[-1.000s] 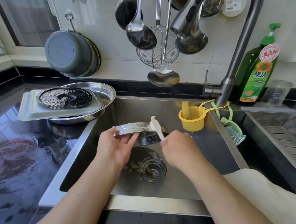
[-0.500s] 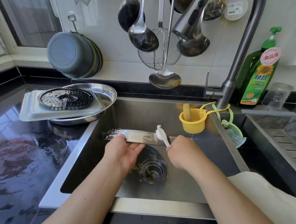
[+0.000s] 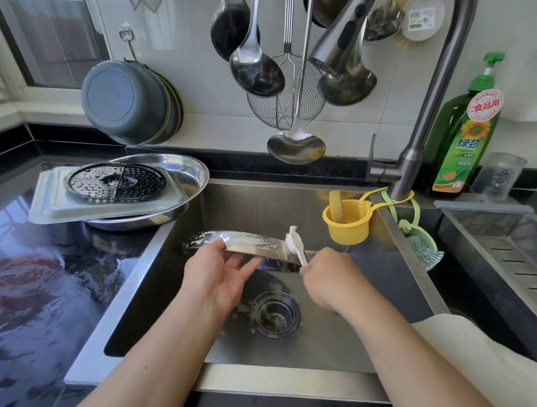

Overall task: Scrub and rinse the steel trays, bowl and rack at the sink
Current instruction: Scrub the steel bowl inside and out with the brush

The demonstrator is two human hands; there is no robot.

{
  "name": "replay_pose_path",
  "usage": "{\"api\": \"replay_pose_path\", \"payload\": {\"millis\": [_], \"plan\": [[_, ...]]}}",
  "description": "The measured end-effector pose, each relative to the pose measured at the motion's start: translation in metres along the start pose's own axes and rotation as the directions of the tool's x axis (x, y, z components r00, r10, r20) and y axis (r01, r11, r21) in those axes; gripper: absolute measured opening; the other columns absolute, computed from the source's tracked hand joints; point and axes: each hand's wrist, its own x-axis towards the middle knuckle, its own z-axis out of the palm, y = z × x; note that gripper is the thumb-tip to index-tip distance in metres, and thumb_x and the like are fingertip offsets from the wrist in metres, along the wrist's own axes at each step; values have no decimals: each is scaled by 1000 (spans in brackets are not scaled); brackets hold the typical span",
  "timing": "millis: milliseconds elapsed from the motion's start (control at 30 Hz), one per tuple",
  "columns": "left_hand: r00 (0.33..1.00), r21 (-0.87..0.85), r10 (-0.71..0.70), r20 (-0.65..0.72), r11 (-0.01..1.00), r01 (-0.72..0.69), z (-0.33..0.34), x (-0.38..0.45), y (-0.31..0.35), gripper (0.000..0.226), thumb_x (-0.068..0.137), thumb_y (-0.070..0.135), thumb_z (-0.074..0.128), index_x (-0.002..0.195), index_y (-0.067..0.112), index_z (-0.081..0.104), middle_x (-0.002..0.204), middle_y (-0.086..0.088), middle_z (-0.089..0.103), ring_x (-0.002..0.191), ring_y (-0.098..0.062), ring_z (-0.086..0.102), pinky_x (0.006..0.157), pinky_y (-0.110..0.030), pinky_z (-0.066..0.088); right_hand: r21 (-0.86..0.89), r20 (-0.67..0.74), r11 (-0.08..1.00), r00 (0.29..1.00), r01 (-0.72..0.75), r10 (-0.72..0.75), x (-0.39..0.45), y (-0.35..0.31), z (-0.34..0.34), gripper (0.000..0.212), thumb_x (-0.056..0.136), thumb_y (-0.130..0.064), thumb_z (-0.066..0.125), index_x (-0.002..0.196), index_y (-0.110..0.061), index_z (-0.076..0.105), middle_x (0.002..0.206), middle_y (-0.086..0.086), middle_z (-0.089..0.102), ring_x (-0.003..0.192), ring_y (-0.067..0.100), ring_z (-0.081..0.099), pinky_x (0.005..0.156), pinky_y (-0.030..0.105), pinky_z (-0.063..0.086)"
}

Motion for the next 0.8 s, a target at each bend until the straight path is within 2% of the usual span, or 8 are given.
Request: {"api": "replay_pose_path", "payload": {"millis": [100, 200, 300, 367, 433, 567, 667, 800], "plan": [[999, 45, -34, 34, 998, 32, 5, -5, -3, 15, 107, 2, 46, 111, -6, 58, 107, -21, 66, 100, -34, 68, 89, -49, 52, 36, 10, 997, 998, 68, -69, -4, -10, 9, 32, 104, -34, 50, 106, -7, 69, 93, 12, 62, 84, 29, 58, 69, 30, 41], [998, 83, -56, 18, 995, 54, 5, -4, -7, 18, 101, -12, 43, 108, -13, 59, 103, -24, 67, 96, -32, 69, 93, -44, 53, 24, 33, 988, 987, 154, -155, -10, -20, 18, 35, 103, -35, 52, 106, -6, 72, 103, 15, 68, 83, 26, 55, 69, 28, 39], [1000, -18, 4, -14, 1000, -4, 4, 0, -1, 20, 103, -7, 45, 119, -12, 56, 111, -25, 64, 101, -35, 68, 88, -46, 55, 25, -11, 996, 997, 83, -82, -7, -12, 12, 34, 102, -36, 52, 111, -9, 70, 95, 11, 63, 82, 28, 55, 68, 30, 41], [998, -82, 60, -20, 995, -61, 4, 0, 5, 14, 105, -2, 46, 112, -6, 58, 108, -22, 65, 100, -33, 68, 99, -48, 54, -1, -24, 1000, 999, 24, -24, -3, -5, 6, 35, 103, -34, 48, 115, -9, 70, 92, 8, 56, 81, 28, 52, 66, 31, 40], [999, -9, 37, 14, 999, -36, 6, -6, 2, 13, 106, 5, 48, 107, -2, 58, 108, -22, 66, 99, -34, 69, 102, -51, 53, -11, -14, 1000, 1000, 9, -10, -2, -4, 3, 35, 104, -33, 46, 116, -10, 70, 92, 8, 55, 81, 28, 52, 65, 30, 40], [987, 161, -142, 70, 978, 129, 6, -10, -13, 26, 108, 3, 41, 122, -14, 55, 112, -31, 66, 103, -43, 68, 101, -52, 51, 37, 76, 997, 995, 63, -65, -10, -18, 14, 34, 102, -35, 53, 110, -7, 71, 101, 17, 68, 80, 32, 65, 55, 29, 45], [991, 113, -117, 63, 988, 109, 5, -5, -5, 32, 112, 11, 36, 130, -11, 51, 104, -26, 65, 115, -41, 64, 98, -49, 48, 30, 67, 997, 995, 70, -72, -14, -20, 14, 34, 101, -36, 54, 113, -8, 70, 105, 15, 66, 87, 33, 65, 63, 31, 48], [993, 59, -114, 40, 992, 112, 3, 2, -2, 39, 114, 16, 33, 139, -11, 46, 105, -26, 64, 133, -44, 54, 100, -51, 45, 7, 32, 999, 999, -36, 36, -13, -6, -3, 29, 102, -26, 51, 116, -5, 64, 92, 10, 56, 84, 33, 63, 66, 35, 52]]}}
